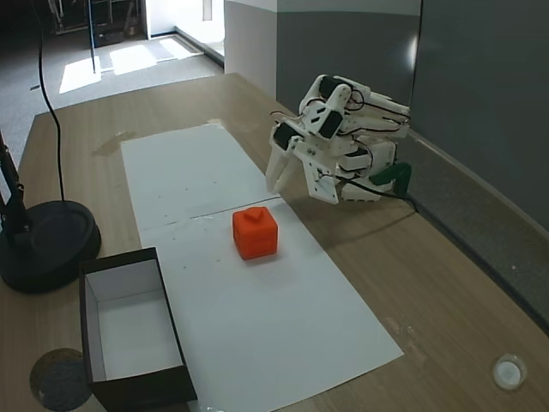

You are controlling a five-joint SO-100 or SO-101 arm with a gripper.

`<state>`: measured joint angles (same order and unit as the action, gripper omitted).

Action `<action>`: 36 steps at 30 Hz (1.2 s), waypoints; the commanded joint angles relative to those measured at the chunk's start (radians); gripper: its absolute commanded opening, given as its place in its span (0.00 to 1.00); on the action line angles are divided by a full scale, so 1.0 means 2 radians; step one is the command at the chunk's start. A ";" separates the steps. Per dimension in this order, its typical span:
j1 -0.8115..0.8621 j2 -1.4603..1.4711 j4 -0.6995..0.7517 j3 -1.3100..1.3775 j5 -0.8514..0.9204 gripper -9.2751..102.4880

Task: Grab a orange square and put it in the box.

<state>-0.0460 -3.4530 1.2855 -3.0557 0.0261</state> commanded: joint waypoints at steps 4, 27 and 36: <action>0.004 -0.012 0.005 0.028 -0.004 0.08; 0.008 -0.012 -0.094 0.012 0.001 0.08; 0.021 -0.012 -0.184 0.054 -0.006 0.38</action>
<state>-0.0169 -3.4530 0.9465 -3.0511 0.0245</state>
